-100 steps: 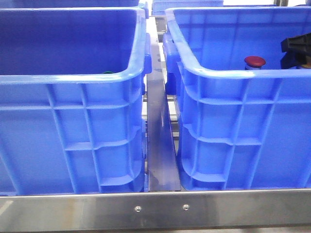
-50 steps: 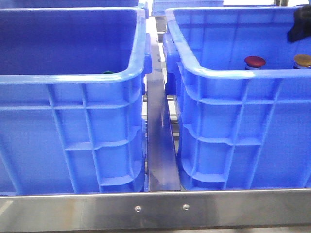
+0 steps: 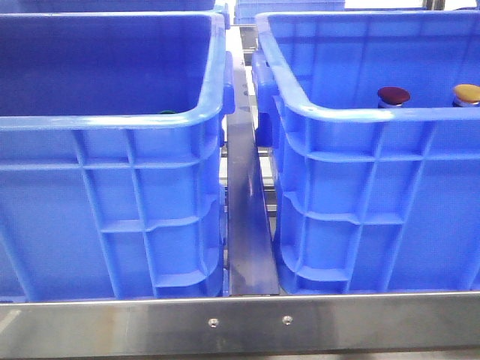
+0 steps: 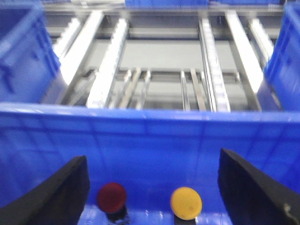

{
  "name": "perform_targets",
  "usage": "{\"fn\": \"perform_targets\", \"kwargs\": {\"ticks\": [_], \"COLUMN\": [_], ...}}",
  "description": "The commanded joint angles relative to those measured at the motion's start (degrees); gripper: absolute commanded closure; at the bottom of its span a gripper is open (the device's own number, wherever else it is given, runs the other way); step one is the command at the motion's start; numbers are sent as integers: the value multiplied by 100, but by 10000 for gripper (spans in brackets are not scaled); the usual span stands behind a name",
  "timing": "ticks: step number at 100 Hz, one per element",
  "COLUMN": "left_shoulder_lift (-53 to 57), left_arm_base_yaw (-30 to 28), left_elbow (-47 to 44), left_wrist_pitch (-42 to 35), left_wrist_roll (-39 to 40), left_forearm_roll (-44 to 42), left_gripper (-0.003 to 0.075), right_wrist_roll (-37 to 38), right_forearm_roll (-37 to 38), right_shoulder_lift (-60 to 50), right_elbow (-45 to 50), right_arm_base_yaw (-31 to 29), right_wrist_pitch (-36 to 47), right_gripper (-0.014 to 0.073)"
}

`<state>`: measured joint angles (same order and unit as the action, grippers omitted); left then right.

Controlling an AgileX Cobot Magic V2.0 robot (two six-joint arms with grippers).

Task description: Pick red and yellow buttons and place in box

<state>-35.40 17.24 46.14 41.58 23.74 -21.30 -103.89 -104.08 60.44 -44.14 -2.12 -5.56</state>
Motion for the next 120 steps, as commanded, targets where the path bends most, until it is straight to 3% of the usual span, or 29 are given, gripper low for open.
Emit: {"fn": "perform_targets", "kwargs": {"ticks": [1,45,57,76,90,120], "left_shoulder_lift": [4,4,4,4,4,4], "left_arm_base_yaw": [-13,-13,-13,-13,-13,-13], "left_elbow": [154,154,154,154,154,154], "left_wrist_pitch": [-388,-388,-388,-388,-388,-388], "left_wrist_roll": [58,58,58,58,58,58], "left_forearm_roll": [-93,-93,-93,-93,-93,-93], "left_gripper": [739,739,739,739,739,739], "right_wrist_roll": [-31,-36,-36,-36,-36,-36], "right_forearm_roll": [-474,-480,-480,-480,-480,-480], "right_shoulder_lift": [-616,-2764,-2936,-2955,-2955,-2955], "right_elbow": [68,1352,1463,1463,1463,1463], "right_arm_base_yaw": [39,39,39,39,39,39], "right_wrist_pitch": [-98,-72,-84,-285,-384,-390], "right_gripper": [11,25,154,491,664,661]}}
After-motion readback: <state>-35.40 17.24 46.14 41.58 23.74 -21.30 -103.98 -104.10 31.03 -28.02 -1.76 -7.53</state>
